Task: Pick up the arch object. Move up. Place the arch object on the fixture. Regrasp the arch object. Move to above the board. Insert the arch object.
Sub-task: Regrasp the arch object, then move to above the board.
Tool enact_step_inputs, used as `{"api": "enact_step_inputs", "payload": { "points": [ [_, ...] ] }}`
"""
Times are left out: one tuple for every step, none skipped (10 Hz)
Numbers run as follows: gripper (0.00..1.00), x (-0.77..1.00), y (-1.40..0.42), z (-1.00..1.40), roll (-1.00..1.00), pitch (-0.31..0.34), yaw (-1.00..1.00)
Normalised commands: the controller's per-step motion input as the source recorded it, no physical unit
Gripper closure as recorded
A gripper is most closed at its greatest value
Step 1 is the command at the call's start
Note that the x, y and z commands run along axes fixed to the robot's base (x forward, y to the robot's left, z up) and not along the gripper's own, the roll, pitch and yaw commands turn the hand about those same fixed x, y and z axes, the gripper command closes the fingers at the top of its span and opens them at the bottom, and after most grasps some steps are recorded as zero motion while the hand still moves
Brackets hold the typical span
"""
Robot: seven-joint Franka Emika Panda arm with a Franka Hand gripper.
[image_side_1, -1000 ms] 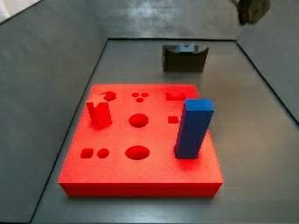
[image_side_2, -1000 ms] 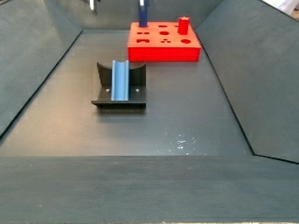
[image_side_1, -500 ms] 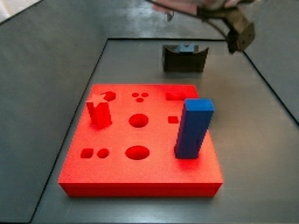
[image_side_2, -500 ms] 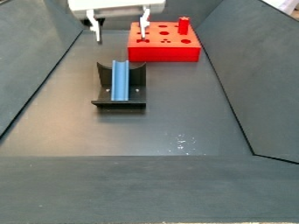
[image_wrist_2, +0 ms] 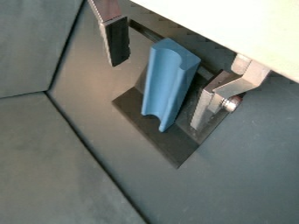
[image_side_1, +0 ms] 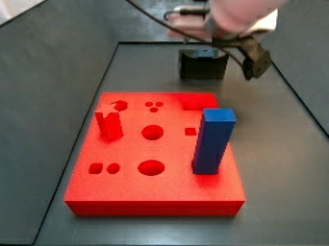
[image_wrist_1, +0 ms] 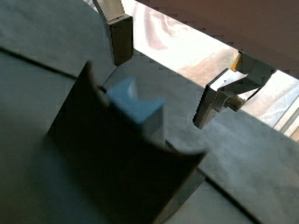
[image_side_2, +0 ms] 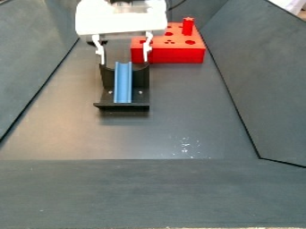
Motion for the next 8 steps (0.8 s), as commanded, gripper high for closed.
{"api": "enact_step_inputs", "payload": {
  "points": [
    [0.00, 0.08, 0.01, -0.60, 0.07, -0.022, -0.02],
    [0.00, 0.08, 0.01, -0.45, 0.06, -0.018, -0.02],
    [0.00, 0.07, 0.01, -0.27, 0.06, -0.017, 0.00],
    [0.00, 0.03, 0.00, -0.18, 0.05, -0.003, 0.00],
    [1.00, 0.00, 0.00, 0.00, 0.00, 0.000, 0.00],
    [1.00, 0.29, 0.32, 1.00, 0.04, -0.010, 0.06],
    [1.00, 0.29, 0.32, 1.00, 0.03, -0.008, 0.06],
    [1.00, 0.28, 0.31, 1.00, 0.01, -0.002, 0.04]
  ]
}}
